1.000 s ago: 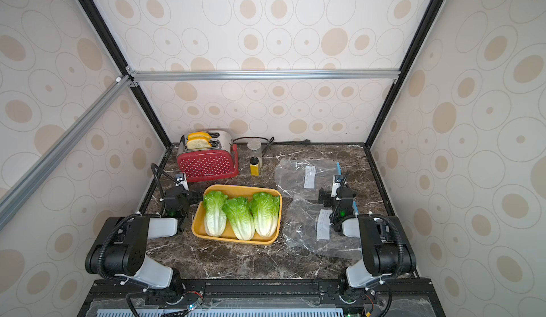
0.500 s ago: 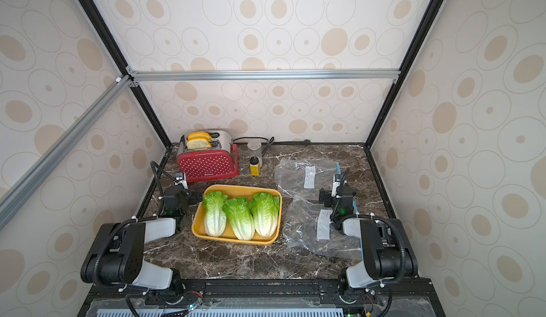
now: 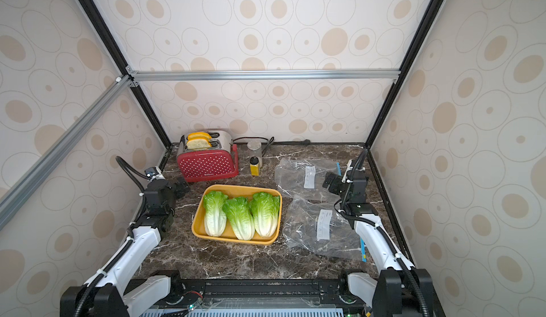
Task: Put the chinese cabbages into a zipper bag and zip it
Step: Move the basket to the center of the board.
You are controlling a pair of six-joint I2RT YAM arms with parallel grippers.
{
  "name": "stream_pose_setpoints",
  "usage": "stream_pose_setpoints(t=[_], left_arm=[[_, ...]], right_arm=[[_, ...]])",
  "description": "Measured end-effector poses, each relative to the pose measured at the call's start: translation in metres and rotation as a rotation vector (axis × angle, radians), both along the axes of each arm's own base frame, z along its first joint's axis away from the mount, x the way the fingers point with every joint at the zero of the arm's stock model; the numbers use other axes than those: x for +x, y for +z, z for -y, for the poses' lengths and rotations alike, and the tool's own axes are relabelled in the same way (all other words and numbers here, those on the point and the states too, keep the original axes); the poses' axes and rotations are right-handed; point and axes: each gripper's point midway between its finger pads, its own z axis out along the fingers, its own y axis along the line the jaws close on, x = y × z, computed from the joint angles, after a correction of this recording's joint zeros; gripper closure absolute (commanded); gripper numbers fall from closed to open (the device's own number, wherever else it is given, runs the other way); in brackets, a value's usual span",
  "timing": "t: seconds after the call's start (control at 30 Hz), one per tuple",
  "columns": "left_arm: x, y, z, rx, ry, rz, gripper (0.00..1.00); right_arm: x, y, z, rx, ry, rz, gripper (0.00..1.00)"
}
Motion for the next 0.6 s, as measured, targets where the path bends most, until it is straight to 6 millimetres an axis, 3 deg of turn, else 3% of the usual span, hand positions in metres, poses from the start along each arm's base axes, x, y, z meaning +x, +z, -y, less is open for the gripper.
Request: stream_pose_setpoints(t=[0.2,0.43,0.6], left_arm=[[-0.022,-0.003,0.015,-0.142,-0.035,-0.031,0.01],[-0.057,-0.009,0.041,-0.264,-0.110,-0.116,0.01],[-0.077,-0.024,0.073,-0.310,-0.214,-0.218,0.01]], right_arm=[[-0.032,-0.019,-0.043,0.159,0.123,-0.183,0.00],[-0.090,-0.017,-0.142,0.299,0.384,-0.337,0.00],[-0.126,-0.024,-0.191,0.381,0.493,-0.424,0.00]])
